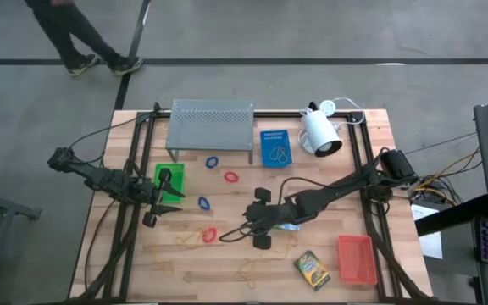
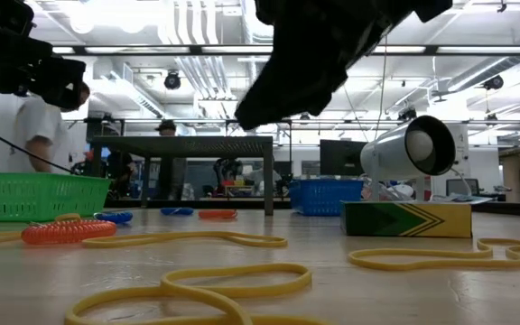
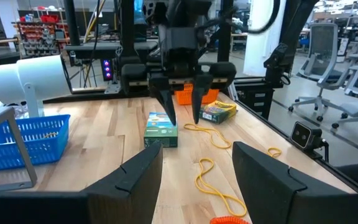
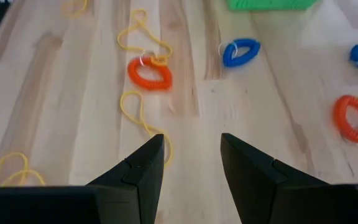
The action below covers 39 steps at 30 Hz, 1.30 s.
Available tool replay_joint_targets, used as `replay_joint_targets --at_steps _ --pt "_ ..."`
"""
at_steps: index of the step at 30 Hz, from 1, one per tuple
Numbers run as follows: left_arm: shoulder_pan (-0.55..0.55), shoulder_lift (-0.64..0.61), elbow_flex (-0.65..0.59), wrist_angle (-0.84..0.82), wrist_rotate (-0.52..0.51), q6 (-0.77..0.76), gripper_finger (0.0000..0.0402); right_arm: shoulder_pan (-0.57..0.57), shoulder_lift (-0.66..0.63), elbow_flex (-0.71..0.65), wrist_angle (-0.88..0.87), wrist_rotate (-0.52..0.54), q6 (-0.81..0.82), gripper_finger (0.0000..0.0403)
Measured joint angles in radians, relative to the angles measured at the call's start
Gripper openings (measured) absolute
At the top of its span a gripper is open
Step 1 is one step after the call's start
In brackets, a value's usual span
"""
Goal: Pick & Place Office Desk Supplies
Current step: Put the yellow rubber band into the blue bin
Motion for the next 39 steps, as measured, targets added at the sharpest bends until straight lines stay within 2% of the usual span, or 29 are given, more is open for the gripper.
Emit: replay_joint_targets --at_steps 5,14,17,20,32,39 --pt "0.000 0.000 0.000 0.000 0.000 0.000 0.0200 0.005 0.018 -0.006 -0.016 -0.002 0.041 0.0155" --pt "0.000 0.007 0.000 0.000 0.000 0.000 0.0200 0.024 0.034 -0.013 -0.039 -0.064 0.042 0.0155" --pt "0.000 0.007 0.000 0.000 0.000 0.000 0.0200 0.025 0.034 -0.013 -0.052 -0.118 0.048 0.0152" --pt "0.000 0.007 0.000 0.000 0.000 0.000 0.0200 0.032 0.034 -0.014 -0.053 -0.121 0.051 0.0151" --pt "0.000 0.006 0.000 0.000 0.000 0.000 0.0200 0.042 0.034 -0.038 -0.015 -0.061 0.039 0.0151" --pt "0.000 0.006 0.000 0.000 0.000 0.000 0.0201 0.063 0.014 -0.106 0.082 0.035 0.052 0.0151"
